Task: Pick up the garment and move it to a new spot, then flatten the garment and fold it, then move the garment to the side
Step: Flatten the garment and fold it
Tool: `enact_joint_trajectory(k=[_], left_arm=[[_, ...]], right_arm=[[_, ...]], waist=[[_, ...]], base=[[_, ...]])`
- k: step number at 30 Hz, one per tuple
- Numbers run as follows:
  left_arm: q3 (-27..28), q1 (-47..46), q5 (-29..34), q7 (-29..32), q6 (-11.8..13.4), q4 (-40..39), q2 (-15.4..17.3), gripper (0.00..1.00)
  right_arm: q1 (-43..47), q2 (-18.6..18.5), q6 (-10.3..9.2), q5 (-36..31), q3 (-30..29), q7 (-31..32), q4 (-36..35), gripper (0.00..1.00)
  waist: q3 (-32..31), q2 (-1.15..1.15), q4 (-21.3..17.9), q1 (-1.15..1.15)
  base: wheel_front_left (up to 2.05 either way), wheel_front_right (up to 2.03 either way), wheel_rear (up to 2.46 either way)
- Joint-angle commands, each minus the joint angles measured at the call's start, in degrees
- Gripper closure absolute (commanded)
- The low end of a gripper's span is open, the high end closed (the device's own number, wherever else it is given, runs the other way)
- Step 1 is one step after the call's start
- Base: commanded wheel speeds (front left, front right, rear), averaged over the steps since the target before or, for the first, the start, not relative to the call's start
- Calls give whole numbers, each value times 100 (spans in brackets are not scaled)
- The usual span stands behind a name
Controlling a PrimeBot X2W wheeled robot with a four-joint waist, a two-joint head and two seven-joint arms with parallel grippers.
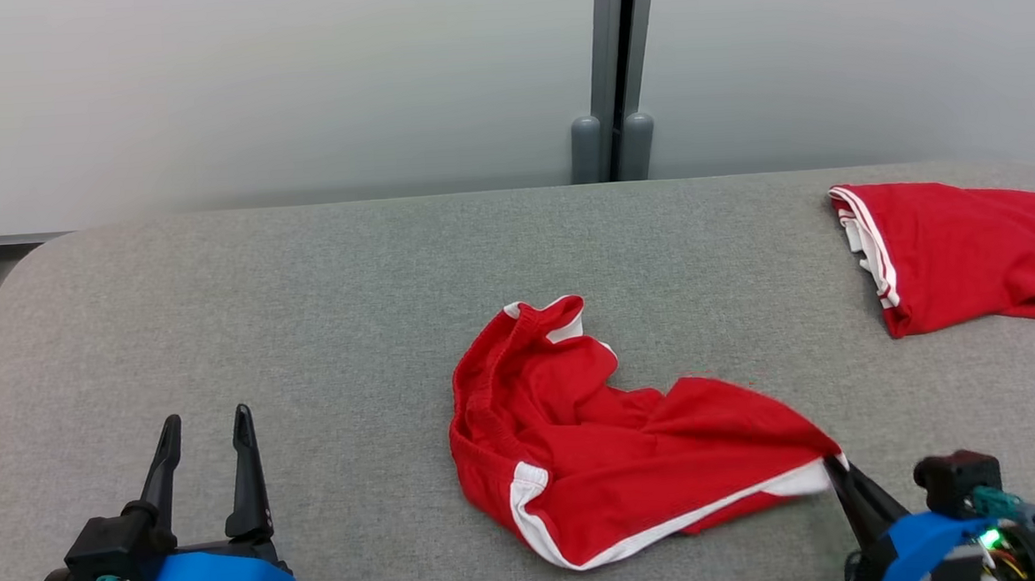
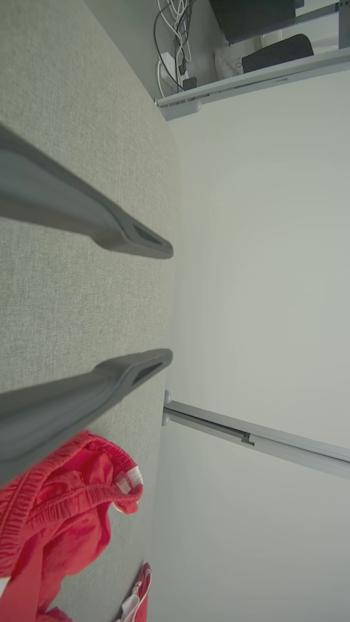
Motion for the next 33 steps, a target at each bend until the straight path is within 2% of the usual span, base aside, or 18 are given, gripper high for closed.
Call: enact_joint_trajectory(k=[1,2,3,4,5,6,12,20,25,33], left_arm=[[14,23,15,-24,-4,-31,2,0],[23,25,16,-24,-4,-35,6,0],[28,24,17,-24,-5,-38,11,0],[30,19,18,-24,-6,-40,15,0],[32,14,20,-24,-6,-40,22,0],[32,5,22,-24,-7,-38,27,0],[-19,-72,30,-24,-11,0,54,0],[-44,-78,19,-24,-14,-7,75,0],[-33,-79,15,-24,-15,-18,83,0],[-47,-73,29,-24,-17,-6,82,0]], right_arm=[[311,62,1,-62,-218,141,-260,100],[444,103,1,-101,-298,234,-363,100],[547,139,1,-149,-381,304,-489,90],[625,168,1,-211,-453,371,-624,54],[683,215,1,-254,-530,425,-740,5],[724,267,1,-310,-588,459,-873,0],[710,463,1,-627,-782,528,-1616,0],[380,672,1,-1006,-902,3,-2273,0],[243,823,1,-1149,-884,-360,-2342,0],[126,997,1,-1354,-864,-619,-1938,0]], waist=[[14,0,-27,0],[19,0,-42,0],[24,0,-53,0],[29,0,-62,0],[34,0,-71,0],[37,0,-79,0],[25,0,-53,0],[20,0,44,0],[28,0,72,0],[34,0,104,0]], base=[[0,0,0],[0,0,0],[0,0,0],[0,0,0],[0,0,0],[0,0,0],[0,0,0],[0,0,0],[0,0,0],[0,0,0]])
